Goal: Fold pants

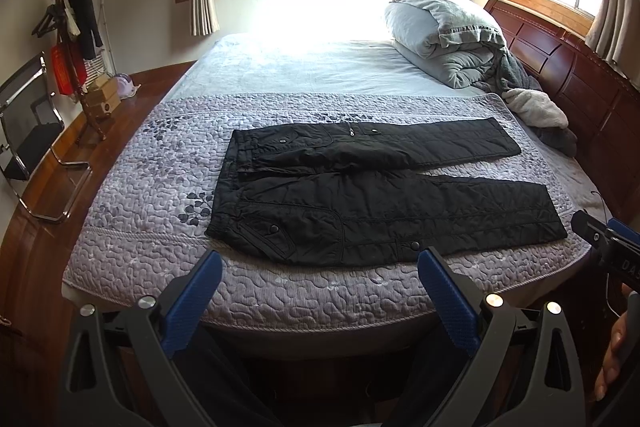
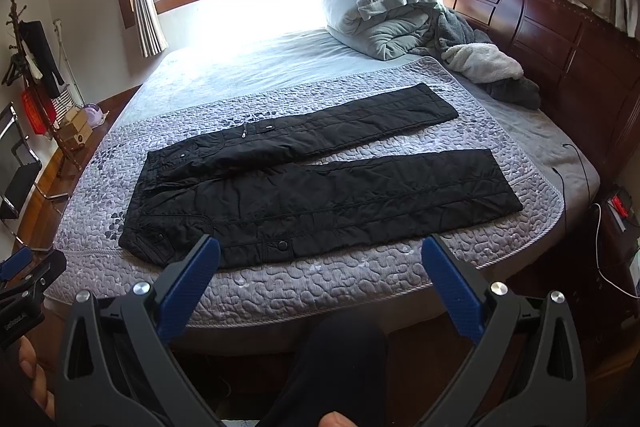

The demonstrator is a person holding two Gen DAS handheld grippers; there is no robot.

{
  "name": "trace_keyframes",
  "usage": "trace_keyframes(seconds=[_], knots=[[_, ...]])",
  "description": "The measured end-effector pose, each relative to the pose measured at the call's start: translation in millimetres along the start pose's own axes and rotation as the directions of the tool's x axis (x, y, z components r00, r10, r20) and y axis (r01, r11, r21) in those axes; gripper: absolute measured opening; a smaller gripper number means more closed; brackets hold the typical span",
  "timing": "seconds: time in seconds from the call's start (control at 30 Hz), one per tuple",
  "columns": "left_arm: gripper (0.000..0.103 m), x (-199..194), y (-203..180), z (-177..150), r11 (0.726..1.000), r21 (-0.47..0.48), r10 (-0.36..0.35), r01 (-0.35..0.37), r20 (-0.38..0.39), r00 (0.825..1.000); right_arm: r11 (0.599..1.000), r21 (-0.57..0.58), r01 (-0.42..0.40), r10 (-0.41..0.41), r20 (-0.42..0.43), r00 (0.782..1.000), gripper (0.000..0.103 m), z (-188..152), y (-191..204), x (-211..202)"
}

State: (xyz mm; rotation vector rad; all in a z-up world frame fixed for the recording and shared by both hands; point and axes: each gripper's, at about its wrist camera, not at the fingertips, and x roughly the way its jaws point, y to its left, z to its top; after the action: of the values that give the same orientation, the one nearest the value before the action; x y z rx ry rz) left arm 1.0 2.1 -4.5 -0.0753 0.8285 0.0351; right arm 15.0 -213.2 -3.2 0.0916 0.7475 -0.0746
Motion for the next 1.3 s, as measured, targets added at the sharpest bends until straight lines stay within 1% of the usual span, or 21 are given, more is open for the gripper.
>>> trace_keyframes(seconds=[1.3], knots=[[0.099,3.5,-2.4,-2.5,1.0,-0.001,0.005,-0.006,-0.004,1.0,1.0,0.0,-0.001,0.001,-0.009,1.0,0.101,-0.3,-1.0,1.8]])
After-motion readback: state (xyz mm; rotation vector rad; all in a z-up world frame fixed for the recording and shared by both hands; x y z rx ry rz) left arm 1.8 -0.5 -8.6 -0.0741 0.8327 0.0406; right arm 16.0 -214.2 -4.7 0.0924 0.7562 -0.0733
